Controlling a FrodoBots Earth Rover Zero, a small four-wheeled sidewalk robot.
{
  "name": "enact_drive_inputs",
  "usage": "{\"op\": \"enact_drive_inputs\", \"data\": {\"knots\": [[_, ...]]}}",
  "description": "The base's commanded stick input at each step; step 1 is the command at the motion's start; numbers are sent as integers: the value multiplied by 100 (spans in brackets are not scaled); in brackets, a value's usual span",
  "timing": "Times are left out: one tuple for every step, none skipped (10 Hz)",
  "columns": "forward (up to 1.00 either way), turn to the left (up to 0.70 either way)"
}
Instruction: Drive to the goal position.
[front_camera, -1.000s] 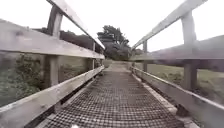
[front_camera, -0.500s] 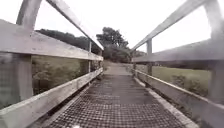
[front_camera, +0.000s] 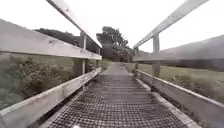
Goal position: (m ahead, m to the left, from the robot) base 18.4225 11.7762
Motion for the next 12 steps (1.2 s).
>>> {"op": "enact_drive_inputs", "data": {"knots": [[85, 1], [85, 1], [85, 1], [85, 1], [85, -2], [85, -10], [85, -19], [85, -25], [85, -31], [85, -30], [85, -29], [85, -25]]}}
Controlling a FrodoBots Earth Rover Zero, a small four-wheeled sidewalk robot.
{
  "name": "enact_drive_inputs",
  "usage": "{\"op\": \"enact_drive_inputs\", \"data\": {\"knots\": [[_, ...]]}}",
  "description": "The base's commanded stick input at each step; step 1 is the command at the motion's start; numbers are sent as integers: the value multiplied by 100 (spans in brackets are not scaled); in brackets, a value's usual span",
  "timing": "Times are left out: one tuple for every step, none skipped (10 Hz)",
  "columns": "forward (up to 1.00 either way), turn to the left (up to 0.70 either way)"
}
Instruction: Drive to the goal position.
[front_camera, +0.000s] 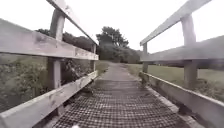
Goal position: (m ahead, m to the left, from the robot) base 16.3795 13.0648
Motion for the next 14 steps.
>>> {"op": "enact_drive_inputs", "data": {"knots": [[85, -22], [85, -19], [85, -12], [85, -6], [85, 1], [85, 1], [85, 1], [85, 1], [85, 1], [85, 1], [85, 1], [85, 1], [85, 1], [85, 1]]}}
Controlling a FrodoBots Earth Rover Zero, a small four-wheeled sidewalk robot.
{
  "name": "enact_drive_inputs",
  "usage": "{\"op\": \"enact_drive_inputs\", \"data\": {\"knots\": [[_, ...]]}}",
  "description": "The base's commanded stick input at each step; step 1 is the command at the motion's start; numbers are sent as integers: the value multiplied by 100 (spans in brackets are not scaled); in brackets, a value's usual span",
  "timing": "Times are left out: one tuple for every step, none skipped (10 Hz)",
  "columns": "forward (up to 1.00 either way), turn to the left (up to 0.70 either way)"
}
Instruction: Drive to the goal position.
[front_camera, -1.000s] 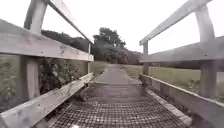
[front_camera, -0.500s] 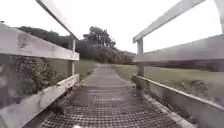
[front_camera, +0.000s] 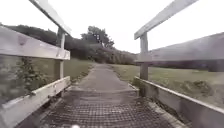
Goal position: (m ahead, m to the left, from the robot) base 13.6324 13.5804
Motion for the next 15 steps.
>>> {"op": "enact_drive_inputs", "data": {"knots": [[85, 1], [85, 1], [85, 1], [85, 3], [85, 10], [85, 1], [85, 1], [85, 1], [85, 1], [85, 1], [85, 1], [85, 1], [85, 1], [85, 1], [85, 1]]}}
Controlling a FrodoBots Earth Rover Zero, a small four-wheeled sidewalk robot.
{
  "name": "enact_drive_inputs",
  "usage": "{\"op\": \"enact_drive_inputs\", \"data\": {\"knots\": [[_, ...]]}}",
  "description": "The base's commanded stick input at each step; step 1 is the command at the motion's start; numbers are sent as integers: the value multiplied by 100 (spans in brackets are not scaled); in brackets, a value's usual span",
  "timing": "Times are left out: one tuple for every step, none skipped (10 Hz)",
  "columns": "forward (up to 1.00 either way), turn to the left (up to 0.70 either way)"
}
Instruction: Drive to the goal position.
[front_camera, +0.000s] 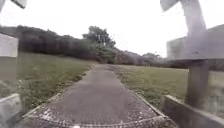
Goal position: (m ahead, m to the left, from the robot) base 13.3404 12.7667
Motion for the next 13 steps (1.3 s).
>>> {"op": "enact_drive_inputs", "data": {"knots": [[85, 1], [85, 1], [85, 12], [85, 14], [85, 5], [85, 2], [85, 3], [85, 11], [85, 35], [85, 35], [85, 35], [85, 35], [85, 35]]}}
